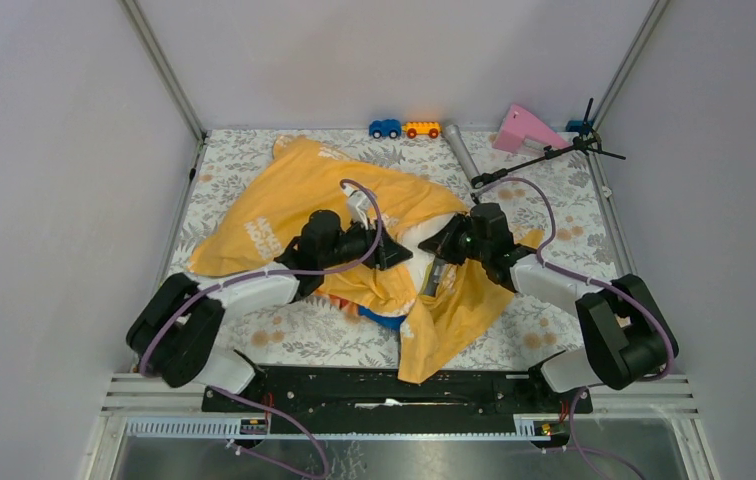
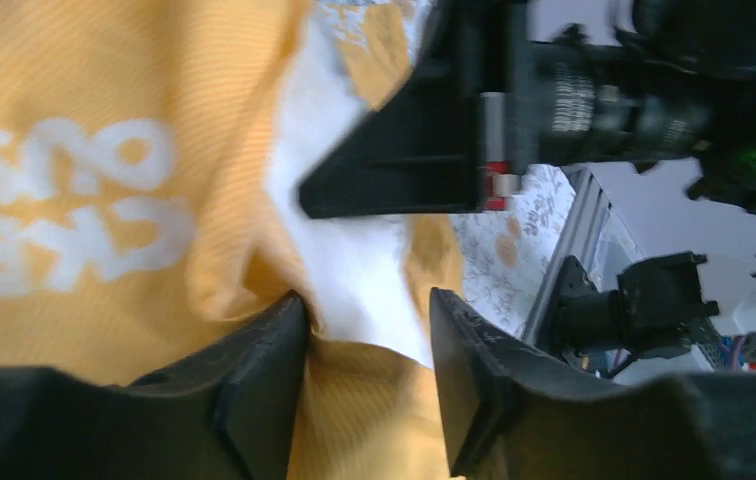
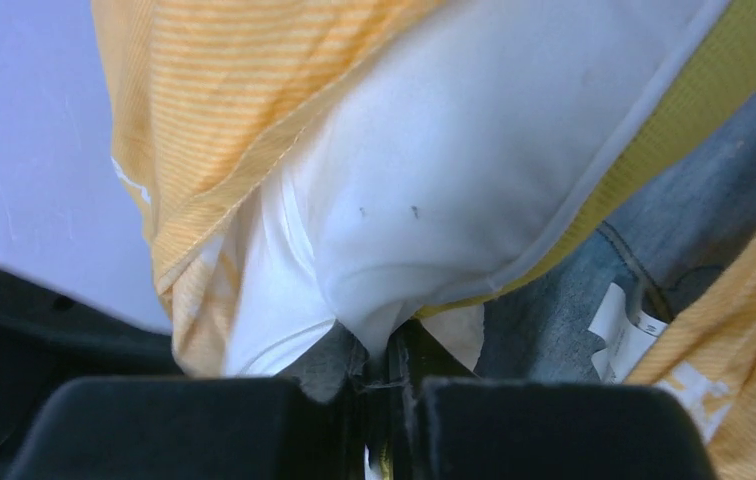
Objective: Remove the pillowcase from the pillow
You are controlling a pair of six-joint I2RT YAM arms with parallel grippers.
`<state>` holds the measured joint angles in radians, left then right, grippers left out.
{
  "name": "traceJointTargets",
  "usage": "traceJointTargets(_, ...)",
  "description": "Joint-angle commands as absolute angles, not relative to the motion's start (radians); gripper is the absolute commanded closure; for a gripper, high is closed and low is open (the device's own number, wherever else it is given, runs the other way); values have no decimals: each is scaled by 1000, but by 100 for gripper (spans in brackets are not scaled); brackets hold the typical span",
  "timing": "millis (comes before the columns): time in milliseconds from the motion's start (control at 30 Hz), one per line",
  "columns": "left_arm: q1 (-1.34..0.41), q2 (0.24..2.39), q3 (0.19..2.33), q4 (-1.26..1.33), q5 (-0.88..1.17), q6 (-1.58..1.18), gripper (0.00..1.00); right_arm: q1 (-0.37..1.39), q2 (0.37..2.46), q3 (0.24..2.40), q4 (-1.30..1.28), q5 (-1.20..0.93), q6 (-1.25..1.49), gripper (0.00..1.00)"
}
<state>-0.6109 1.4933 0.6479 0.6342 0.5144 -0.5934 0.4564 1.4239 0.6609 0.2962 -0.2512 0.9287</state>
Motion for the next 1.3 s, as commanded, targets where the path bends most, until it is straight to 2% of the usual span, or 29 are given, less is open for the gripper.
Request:
traceJointTargets(0, -778, 1308, 817, 280, 265, -485, 44, 461, 1430, 737, 364, -369, 924, 100)
traceJointTargets(100, -866, 1238, 912, 22, 42, -484, 34, 463, 1424, 733, 386, -381, 923, 100)
traceJointTargets(267, -991, 1207, 990, -288, -178, -559, 28, 463, 1415, 715, 400, -371, 934, 100)
traceJointTargets(467, -1161, 1217, 915, -288, -205, -730, 27, 463, 1391, 722, 383, -350, 924, 100)
traceJointTargets(500, -1188, 1226, 910, -288, -224, -753, 26, 463, 1390, 726, 374, -344, 923, 100)
traceJointTargets(600, -1244, 1263, 901, -303, -279, -823, 10, 462, 1379, 735, 356, -328, 910, 100)
traceJointTargets(733, -1260, 1308, 885, -309, -289, -880, 7, 463, 1372, 737, 350, -318, 910, 100)
traceJointTargets(1033, -1268, 1423, 802, -292, -372, -922, 24, 462, 1347, 744, 321, -294, 903, 100)
traceJointTargets(1067, -1260, 1426, 781, -273, -392, -927, 33, 462, 1343, 749, 314, -295, 900, 100)
traceJointTargets(1167, -1182, 1400, 696, -212, -390, -937, 71, 451, 1325, 782, 243, -302, 876, 100)
traceJointTargets(1200, -1151, 1382, 670, -197, -385, -936, 81, 439, 1316, 794, 210, -313, 867, 100)
traceJointTargets(1267, -1099, 1345, 631, -187, -394, -930, 87, 409, 1286, 808, 163, -343, 860, 100)
